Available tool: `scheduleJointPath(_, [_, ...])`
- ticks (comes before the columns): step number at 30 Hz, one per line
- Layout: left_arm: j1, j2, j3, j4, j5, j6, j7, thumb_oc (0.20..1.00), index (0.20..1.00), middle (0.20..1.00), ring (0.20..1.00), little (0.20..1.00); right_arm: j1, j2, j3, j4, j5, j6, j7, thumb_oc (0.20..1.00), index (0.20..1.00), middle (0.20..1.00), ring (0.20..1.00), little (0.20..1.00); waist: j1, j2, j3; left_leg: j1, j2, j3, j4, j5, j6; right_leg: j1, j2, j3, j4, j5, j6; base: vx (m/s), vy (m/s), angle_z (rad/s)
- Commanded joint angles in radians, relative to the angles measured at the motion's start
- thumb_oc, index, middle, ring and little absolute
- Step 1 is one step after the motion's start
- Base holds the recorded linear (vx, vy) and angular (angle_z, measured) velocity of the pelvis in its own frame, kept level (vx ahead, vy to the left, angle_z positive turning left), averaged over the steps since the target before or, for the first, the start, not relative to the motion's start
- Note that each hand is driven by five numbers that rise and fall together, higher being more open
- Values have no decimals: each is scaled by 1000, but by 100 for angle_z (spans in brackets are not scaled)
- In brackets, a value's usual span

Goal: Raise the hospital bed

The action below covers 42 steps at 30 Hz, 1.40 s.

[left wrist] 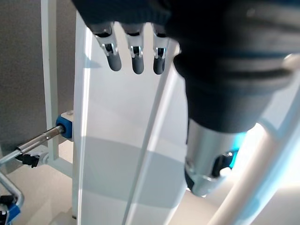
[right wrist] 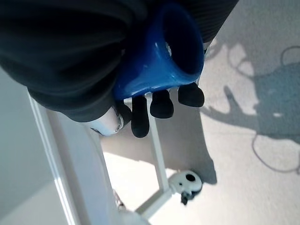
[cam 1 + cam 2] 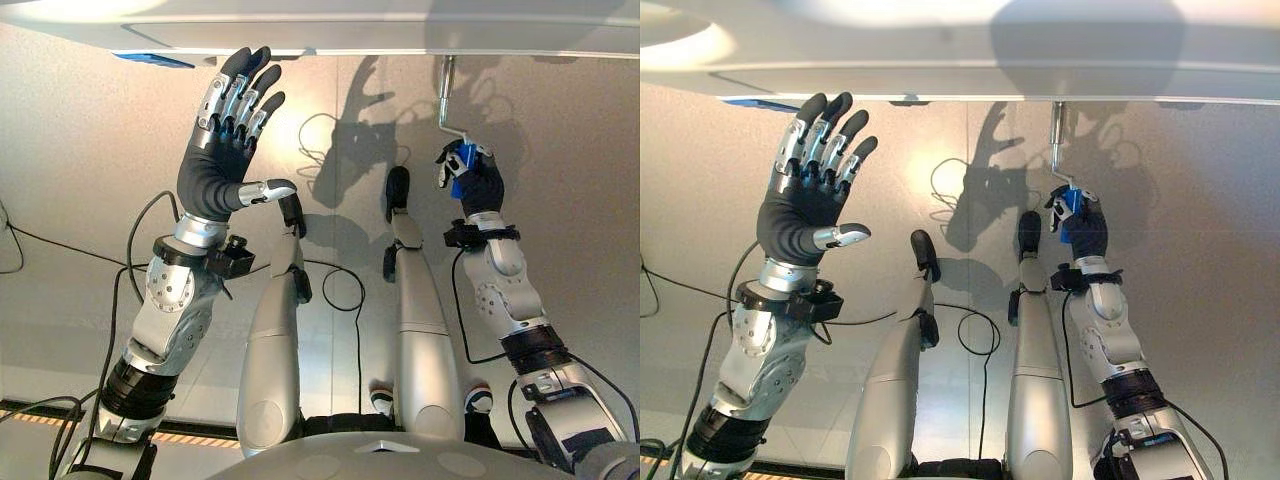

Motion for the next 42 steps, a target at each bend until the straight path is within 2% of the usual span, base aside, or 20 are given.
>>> scheduleJointPath(1, [7,-22,35,-61,-43,-57,-14,1000,1000,1000,1000,1000,-84,-65,-328,-13,105,-208,-173,200,200,200,200,200,-33,56,-17,44,16,-86,11,-33,-39,80,70,-72,-71,-18,53,0,0,0])
scheduleJointPath(6, [14,-12,22,-63,-46,-56,-8,1000,1000,1000,1000,1000,-114,-107,-346,163,75,-186,-247,200,200,200,200,200,-28,59,-17,46,15,-90,9,-34,-39,79,68,-77,-65,-24,50,0,0,0])
scheduleJointPath(9, [19,11,-9,-68,-50,-52,-4,1000,1000,1000,1000,1000,-158,-177,-296,364,12,-99,-291,200,200,200,200,200,-16,60,-17,53,15,-93,6,-41,-38,85,66,-80,-61,-32,51,0,0,0])
scheduleJointPath(11, [18,19,-16,-68,-51,-52,-4,1000,1000,1000,1000,1000,-185,-200,-263,408,0,-78,-289,200,200,200,200,200,-15,62,-17,47,15,-94,7,-40,-37,79,66,-79,-61,-30,50,2,7,2])
scheduleJointPath(13, [-6,40,-69,-59,-64,-49,-1,1000,1000,1000,1000,1000,-299,-264,-173,692,29,1,-250,200,200,200,200,200,5,69,-17,27,16,-100,12,-33,-35,67,61,-84,-62,-22,47,4,12,4])
scheduleJointPath(14, [-15,51,-87,-57,-63,-46,1,1000,1000,1000,1000,1000,-330,-278,-136,774,21,33,-232,200,200,200,200,200,12,73,-17,30,15,-105,16,-39,-35,69,59,-86,-55,-31,48,-12,4,4])
scheduleJointPath(15, [-19,49,-84,-57,-63,-47,2,1000,1000,1000,1000,1000,-341,-282,-132,782,24,31,-228,200,200,200,200,200,11,74,-17,20,15,-104,16,-33,-35,61,59,-86,-58,-22,47,18,22,4])
scheduleJointPath(17, [-47,59,-119,-48,-64,-43,7,1000,1000,1000,1000,1000,-436,-312,-44,985,-23,115,-181,200,200,200,200,200,30,90,-17,8,8,-118,30,-40,-32,54,54,-92,-40,-37,46,6,18,1])
scheduleJointPath(20, [-66,54,-134,-41,-60,-40,9,1000,1000,1000,1000,1000,-484,-315,2,1063,-65,157,-161,200,200,200,200,200,40,102,-17,-9,4,-126,46,-44,-29,43,48,-96,-25,-43,46,-8,8,8])
scheduleJointPath(21, [-81,47,-146,-37,-56,-35,9,1000,1000,1000,1000,1000,-517,-297,38,1106,-90,186,-134,200,200,200,200,200,53,109,-17,-25,-3,-134,63,-49,-24,33,45,-99,-12,-48,45,13,6,16])
scheduleJointPath(25, [-105,32,-148,-32,-50,-32,19,1000,1000,1000,1000,1000,-555,-241,62,1139,-104,212,-127,200,200,200,200,200,62,113,-17,-58,-13,-140,91,-61,-17,11,38,-101,9,-54,44,5,16,21])
scheduleJointPath(26, [-117,19,-143,-29,-53,-26,26,1000,1000,1000,1000,1000,-578,-180,94,1145,-129,235,-113,200,200,200,200,200,68,114,-17,-81,-18,-144,109,-68,-12,-4,34,-99,19,-55,42,6,53,11])
scheduleJointPath(28, [-123,10,-144,-27,-56,-23,30,1000,1000,1000,1000,1000,-592,-146,105,1153,-133,247,-101,200,200,200,200,200,72,114,-17,-92,-21,-144,118,-70,-9,-8,32,-100,20,-56,41,6,47,5])
scheduleJointPath(30, [-136,-27,-149,-20,-56,-8,48,1000,1000,1000,1000,1000,-617,-53,130,1158,-156,271,-93,200,200,200,200,200,82,118,-17,-118,-27,-146,137,-79,-3,-25,25,-102,30,-54,41,17,82,3])
scheduleJointPath(31, [-136,-27,-148,-21,-56,-8,48,1000,1000,1000,1000,1000,-617,-52,130,1158,-156,271,-93,200,200,200,200,200,81,118,-17,-119,-28,-147,139,-79,-3,-26,24,-102,31,-54,41,21,106,4])
scheduleJointPath(33, [-135,-40,-146,-14,-53,2,61,1000,1000,1000,1000,1000,-629,44,168,1147,-194,291,-81,219,219,219,219,219,89,117,-17,-142,-38,-151,151,-85,6,-37,19,-102,30,-50,41,20,103,3])
scheduleJointPath(35, [-138,-44,-144,-13,-48,8,75,1000,1000,1000,1000,1000,-642,100,202,1139,-240,301,-89,244,244,244,244,244,96,122,-17,-152,-46,-156,155,-88,12,-40,14,-98,26,-45,44,18,98,2])
scheduleJointPath(36, [-137,-43,-142,-14,-48,8,75,1000,1000,1000,1000,1000,-642,101,203,1139,-241,301,-90,225,225,225,225,225,95,121,-17,-153,-46,-156,156,-88,12,-40,14,-98,26,-45,44,15,116,1])
scheduleJointPath(37, [-139,-50,-134,-13,-46,3,88,1000,1000,1000,1000,1000,-647,156,232,1121,-281,300,-93,200,200,200,200,200,102,126,-17,-160,-53,-158,152,-89,18,-43,8,-95,19,-40,47,11,112,1])
scheduleJointPath(42, [-139,-66,-117,-16,-37,-1,114,1000,1000,1000,1000,1000,-649,258,279,1047,-292,293,-88,200,200,200,200,200,105,135,-17,-176,-74,-155,158,-93,25,-46,-14,-82,3,-24,61,11,129,1])
